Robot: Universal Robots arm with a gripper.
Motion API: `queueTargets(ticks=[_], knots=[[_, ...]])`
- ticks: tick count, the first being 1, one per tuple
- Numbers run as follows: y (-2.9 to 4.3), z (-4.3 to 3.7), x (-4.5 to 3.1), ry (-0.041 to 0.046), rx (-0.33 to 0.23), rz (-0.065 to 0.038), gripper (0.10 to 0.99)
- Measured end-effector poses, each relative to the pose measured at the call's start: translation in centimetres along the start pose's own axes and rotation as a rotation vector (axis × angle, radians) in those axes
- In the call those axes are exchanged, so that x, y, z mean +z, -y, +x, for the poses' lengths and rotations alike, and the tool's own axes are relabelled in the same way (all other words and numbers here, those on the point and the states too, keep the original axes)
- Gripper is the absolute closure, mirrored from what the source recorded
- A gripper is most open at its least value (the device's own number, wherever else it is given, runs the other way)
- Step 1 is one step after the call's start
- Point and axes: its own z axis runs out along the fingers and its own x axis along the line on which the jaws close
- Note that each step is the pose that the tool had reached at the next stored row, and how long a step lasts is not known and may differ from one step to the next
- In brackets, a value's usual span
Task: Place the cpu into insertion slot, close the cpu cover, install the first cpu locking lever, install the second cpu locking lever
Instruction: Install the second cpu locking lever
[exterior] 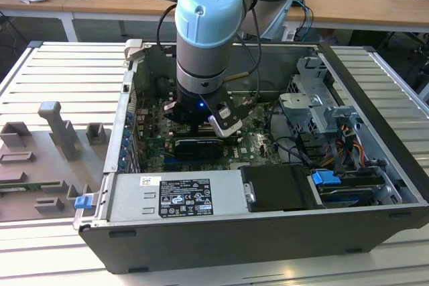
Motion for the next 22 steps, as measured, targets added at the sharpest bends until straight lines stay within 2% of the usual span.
queueTargets(ticks=[3,5,10,15,17,22], knots=[[0.09,0.2,0.14,0.0004,-0.001,-0.006,0.98],[0.16,0.26,0.35,0.0009,-0.002,-0.018,0.98],[0.24,0.31,0.7,0.0021,-0.004,-0.036,0.98],[0.34,0.37,1.04,0.0023,-0.006,-0.045,0.98],[0.31,0.8,1.11,0.002,-0.007,-0.047,0.98],[0.51,0.95,1.44,0.0021,-0.007,-0.05,0.98]])
